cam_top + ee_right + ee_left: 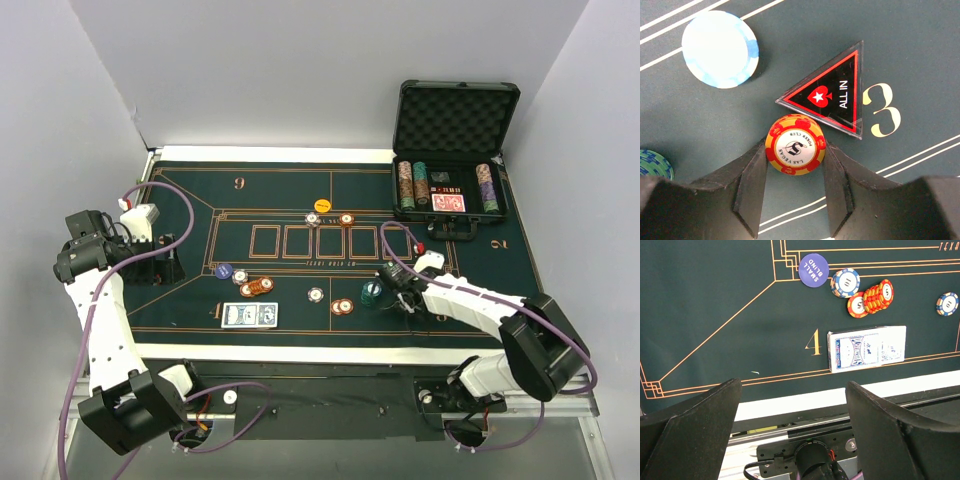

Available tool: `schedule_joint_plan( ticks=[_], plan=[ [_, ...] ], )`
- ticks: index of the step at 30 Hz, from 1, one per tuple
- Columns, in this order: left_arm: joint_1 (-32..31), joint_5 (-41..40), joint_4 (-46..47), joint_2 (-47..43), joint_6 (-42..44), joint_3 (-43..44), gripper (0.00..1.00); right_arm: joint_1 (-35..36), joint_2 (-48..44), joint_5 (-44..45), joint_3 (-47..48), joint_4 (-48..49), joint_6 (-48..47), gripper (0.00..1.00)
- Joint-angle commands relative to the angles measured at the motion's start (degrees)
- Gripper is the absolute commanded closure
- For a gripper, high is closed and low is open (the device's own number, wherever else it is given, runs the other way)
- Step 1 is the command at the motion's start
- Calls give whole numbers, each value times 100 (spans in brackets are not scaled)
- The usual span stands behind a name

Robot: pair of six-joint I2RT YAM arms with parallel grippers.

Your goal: Distribute texas hold em gaming equipment

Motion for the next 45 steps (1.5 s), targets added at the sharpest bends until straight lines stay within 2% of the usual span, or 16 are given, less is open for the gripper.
schedule_joint_plan(
  ticks=[1,4,8,10,20,23,27,36,45],
  plan=[
    [39,131,30,-58,72,144,4,-118,330,11,42,90,-142,66],
    [39,131,21,-75,72,161,4,-21,296,-34,77,90,-133,63],
    [48,140,21,-76,72,161,4,260,103,72,164,-173,-28,43],
    [48,157,21,-67,72,161,4,365,-116,195,217,-375,25,38],
    [39,228,30,-111,-7,135,4,480,-1093,353,1051,-1306,-203,31],
    [48,245,21,-120,-16,135,4,629,-1068,292,1490,-1351,-344,29],
    [39,263,30,-128,-34,144,4,893,-699,116,1948,-1369,-493,21],
    [39,237,30,-146,-43,152,4,1104,136,-148,2143,-1140,-538,20],
    [48,228,21,-155,-43,205,4,1113,558,-367,2098,-789,-546,28]
  ],
)
